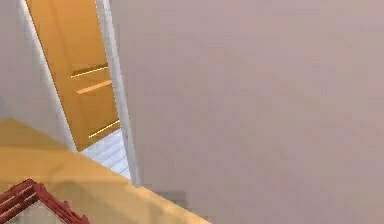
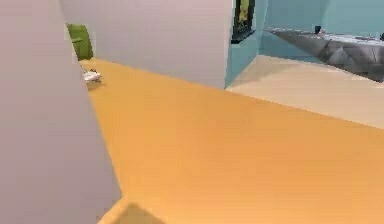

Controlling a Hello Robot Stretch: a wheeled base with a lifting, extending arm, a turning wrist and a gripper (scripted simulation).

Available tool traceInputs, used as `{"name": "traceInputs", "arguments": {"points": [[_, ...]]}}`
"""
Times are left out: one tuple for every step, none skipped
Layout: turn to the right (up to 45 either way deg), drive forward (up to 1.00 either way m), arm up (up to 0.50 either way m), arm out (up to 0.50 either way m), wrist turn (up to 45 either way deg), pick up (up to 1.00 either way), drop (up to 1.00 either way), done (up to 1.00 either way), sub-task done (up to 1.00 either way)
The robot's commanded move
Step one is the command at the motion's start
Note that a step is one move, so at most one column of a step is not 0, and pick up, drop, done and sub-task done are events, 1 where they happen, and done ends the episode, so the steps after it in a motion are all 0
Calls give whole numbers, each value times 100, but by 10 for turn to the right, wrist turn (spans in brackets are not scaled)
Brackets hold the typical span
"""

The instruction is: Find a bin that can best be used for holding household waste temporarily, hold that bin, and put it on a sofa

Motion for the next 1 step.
{"name": "traceInputs", "arguments": {"points": [[450,0,0,0,0,0,0,0,0]]}}
